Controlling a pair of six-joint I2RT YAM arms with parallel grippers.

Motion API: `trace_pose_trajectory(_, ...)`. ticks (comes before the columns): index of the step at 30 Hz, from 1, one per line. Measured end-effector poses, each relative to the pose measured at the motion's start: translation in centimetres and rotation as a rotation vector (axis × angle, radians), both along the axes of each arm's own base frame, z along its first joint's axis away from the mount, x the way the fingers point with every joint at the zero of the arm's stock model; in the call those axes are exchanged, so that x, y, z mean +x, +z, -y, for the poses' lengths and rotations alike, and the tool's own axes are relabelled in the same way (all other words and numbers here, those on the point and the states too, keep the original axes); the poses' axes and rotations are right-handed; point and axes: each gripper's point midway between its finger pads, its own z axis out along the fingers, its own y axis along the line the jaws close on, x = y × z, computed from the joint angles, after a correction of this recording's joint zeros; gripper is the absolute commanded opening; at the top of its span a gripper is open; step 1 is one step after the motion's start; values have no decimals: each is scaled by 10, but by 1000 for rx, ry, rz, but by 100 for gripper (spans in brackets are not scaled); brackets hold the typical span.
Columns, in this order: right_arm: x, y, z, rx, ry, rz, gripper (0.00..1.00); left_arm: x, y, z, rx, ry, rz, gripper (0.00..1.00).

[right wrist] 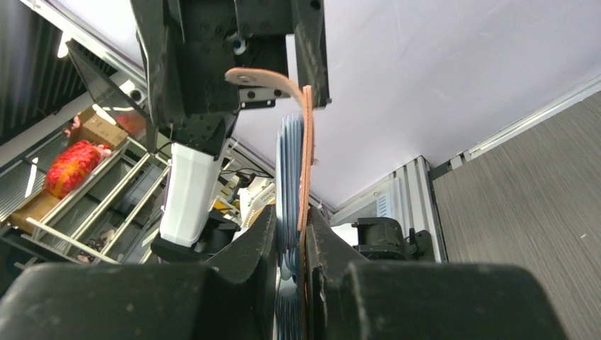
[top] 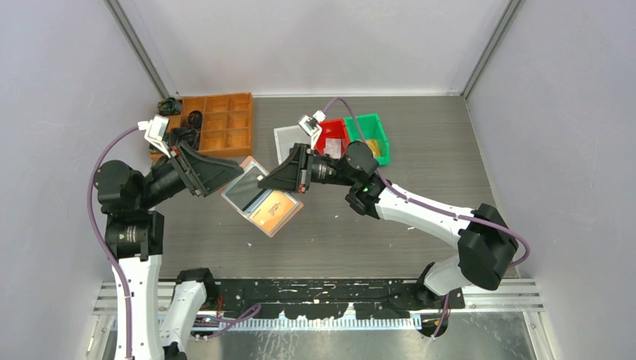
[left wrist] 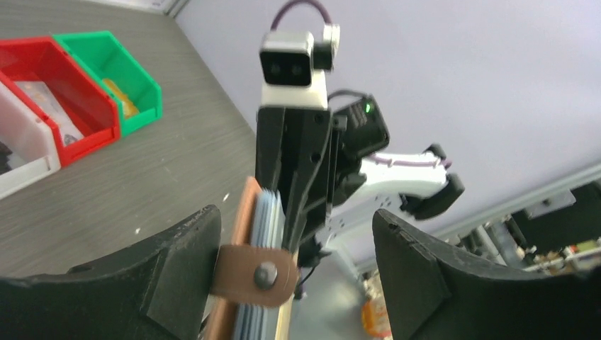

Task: Take the credit cards out of the card holder
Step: Remove the credit card from the card holder.

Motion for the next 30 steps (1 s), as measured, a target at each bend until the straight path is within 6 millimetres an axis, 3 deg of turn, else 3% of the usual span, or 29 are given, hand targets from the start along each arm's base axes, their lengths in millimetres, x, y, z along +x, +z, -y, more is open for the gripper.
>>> trace_pose_trajectory(10,3,12,-3,-42,3,57,1,-24,-46,1,178,-55,50,78)
trace_pose_trajectory(12,3,13,-3,-50,3,71,1,-24,-52,1,188,-62,38,69)
trace_pose_trajectory(16,2,14,-4,-64,10,88,1,-25,-59,1,187,-75,11,38)
trace_pose_trajectory(19,2,12,-4,-77,12,91,3,-24,-61,2,172,-93,-14,31)
trace_pose_trajectory(21,3,8,-5,-88,12,86,14,-23,-61,3,163,-103,-24,28)
trace_pose_trajectory(25,7,4,-7,-108,6,73,65,-20,-66,4,136,-113,-55,21)
trace_pose_trajectory(27,14,4,-7,-110,-28,60,76,-17,-68,3,132,-103,-61,19)
trace_pose_trajectory(30,34,10,0,-98,-164,40,80,-9,-72,0,131,-61,-81,18)
